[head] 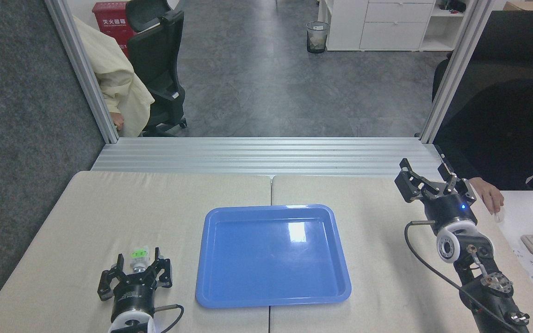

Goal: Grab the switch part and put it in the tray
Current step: 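Close the left gripper on the green switch part and lift it, then carry the switch part with the left gripper over the blue tray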

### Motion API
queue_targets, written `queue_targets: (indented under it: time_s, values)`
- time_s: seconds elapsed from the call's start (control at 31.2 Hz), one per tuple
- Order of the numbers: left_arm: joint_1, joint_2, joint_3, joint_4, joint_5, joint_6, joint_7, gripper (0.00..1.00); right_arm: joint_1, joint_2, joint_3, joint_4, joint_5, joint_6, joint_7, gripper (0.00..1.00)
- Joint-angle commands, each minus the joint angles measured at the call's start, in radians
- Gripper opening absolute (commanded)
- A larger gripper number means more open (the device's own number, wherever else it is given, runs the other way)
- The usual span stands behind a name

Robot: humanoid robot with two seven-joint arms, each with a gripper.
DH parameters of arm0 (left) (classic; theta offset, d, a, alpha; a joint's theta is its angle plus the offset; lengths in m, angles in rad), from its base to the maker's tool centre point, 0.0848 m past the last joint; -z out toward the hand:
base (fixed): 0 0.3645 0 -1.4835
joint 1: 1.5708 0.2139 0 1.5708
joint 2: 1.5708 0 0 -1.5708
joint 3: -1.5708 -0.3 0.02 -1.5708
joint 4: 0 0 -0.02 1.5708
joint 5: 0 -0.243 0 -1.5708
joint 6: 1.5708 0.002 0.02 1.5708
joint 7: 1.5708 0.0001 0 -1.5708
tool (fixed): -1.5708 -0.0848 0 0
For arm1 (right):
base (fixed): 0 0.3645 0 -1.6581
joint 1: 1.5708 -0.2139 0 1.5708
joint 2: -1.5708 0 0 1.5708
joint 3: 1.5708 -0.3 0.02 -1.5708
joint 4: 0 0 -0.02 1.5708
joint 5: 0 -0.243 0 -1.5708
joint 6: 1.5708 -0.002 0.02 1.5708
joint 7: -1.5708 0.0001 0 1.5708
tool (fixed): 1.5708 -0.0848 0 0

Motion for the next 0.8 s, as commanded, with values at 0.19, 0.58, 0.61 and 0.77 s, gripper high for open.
queue_targets:
  time_s: [0.19,0.58,0.61,0.77]
  values:
    - [-0.033,-0.023,-0.002,0.180,0.054,-0.008,-0.030,0.38,0.000,0.006,-0.002,0.000,0.000,-0.001,-0.001,1.00]
    - [-0.073,0.024,0.004,0.085,0.054,0.000,-0.044,0.02,0.000,0.006,-0.002,0.000,0.000,-0.001,-0.003,1.00]
    - [-0.075,0.024,0.004,0.056,0.052,0.000,-0.045,0.00,0.000,0.006,-0.002,0.000,0.000,-0.001,-0.003,1.00]
    - [-0.099,0.014,-0.007,-0.088,0.037,0.000,-0.107,0.00,0.000,0.006,-0.002,0.000,0.000,-0.001,-0.003,1.00]
